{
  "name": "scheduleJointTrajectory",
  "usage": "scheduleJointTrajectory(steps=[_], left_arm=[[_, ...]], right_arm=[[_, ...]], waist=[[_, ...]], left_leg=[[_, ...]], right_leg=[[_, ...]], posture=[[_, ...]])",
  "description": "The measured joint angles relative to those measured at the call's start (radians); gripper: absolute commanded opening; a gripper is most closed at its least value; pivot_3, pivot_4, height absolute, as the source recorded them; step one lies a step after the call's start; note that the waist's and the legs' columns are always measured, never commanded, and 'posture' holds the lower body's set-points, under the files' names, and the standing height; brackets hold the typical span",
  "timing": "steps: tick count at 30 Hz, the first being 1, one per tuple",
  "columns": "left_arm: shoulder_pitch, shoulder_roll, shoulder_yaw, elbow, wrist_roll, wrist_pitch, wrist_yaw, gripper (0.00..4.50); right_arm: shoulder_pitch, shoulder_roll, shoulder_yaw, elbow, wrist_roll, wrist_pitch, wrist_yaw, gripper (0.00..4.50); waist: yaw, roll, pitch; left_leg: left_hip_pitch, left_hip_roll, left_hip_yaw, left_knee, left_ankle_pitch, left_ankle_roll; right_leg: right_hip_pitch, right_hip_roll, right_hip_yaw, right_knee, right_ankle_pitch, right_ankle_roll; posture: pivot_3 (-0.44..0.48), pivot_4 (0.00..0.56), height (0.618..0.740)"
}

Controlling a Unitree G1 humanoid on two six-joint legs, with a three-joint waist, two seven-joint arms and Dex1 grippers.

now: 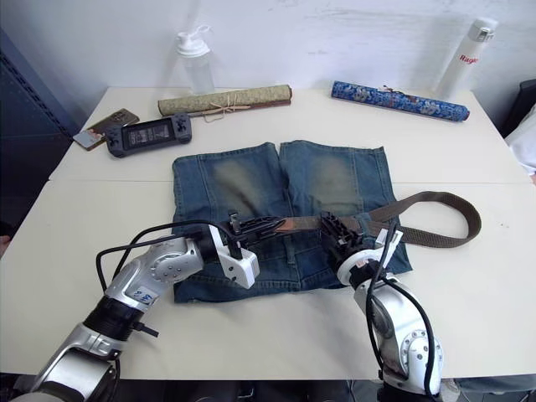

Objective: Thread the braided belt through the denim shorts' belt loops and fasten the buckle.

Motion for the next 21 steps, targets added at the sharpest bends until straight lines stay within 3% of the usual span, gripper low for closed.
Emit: scheduleJointTrajectory(steps=[1,5,6,8,12,16,21], left_arm=[[0.0,0.001,0.0,0.0,0.0,0.0,-0.002,0.12],[0.0,0.004,0.0,0.0,0.0,-0.002,-0.006,0.12],[0.0,0.005,0.0,0.0,-0.004,-0.002,-0.009,0.75],[0.0,0.004,-0.001,0.0,-0.027,0.0,-0.028,1.33],[0.014,0.003,-0.007,-0.013,-0.114,0.038,-0.105,3.08],[0.12,0.047,-0.002,-0.105,-0.337,0.118,-0.242,3.08],[0.266,0.141,0.091,-0.241,-0.607,0.236,-0.361,3.08]], right_arm=[[-0.002,0.004,0.0,0.0,-0.005,-0.006,0.002,0.07],[-0.004,0.014,0.001,0.0,-0.014,-0.013,0.011,0.07],[-0.005,0.016,0.001,0.0,-0.014,-0.014,0.012,0.0],[-0.008,0.016,-0.002,0.0,-0.014,-0.017,0.012,0.0],[-0.011,0.015,-0.009,0.0,-0.012,-0.018,0.012,0.0],[-0.008,-0.006,-0.025,-0.001,0.0,-0.014,0.027,0.0],[0.004,-0.098,-0.095,-0.005,0.032,0.013,0.065,0.0]], waist=[[0.0,0.0,0.0],[0.0,0.0,0.0],[0.0,0.0,0.0],[0.0,0.0,0.0],[-0.001,0.0,0.0],[-0.016,0.001,0.0],[-0.024,0.002,0.001]], left_leg=[[0.0,0.0,0.0,0.0,0.0,0.0],[0.0,0.0,0.0,0.0,0.0,0.0],[0.0,0.0,0.0,0.0,0.0,0.0],[0.0,0.0,0.0,0.0,0.0,0.0],[0.0,0.0,0.001,0.0,0.0,0.0],[0.0,0.0,0.0,0.0,0.0,-0.001],[0.001,0.0,0.0,0.0,0.0,0.0]], right_leg=[[0.0,0.0,0.0,0.0,0.0,0.0],[0.0,0.0,0.0,0.0,0.0,0.0],[-0.001,0.0,0.0,0.0,0.0,0.0],[-0.001,0.0,0.0,0.0,0.0,0.0],[-0.001,0.0,0.001,0.0,0.0,0.0],[0.0,0.0,0.001,0.0,0.0,0.0],[0.001,0.0,0.001,-0.001,0.0,0.0]], posture=[[0.0,0.15,0.717],[0.0,0.15,0.717],[0.0,0.15,0.717],[0.0,0.15,0.717],[0.0,0.15,0.717],[0.0,0.15,0.717],[0.0,0.15,0.717]])
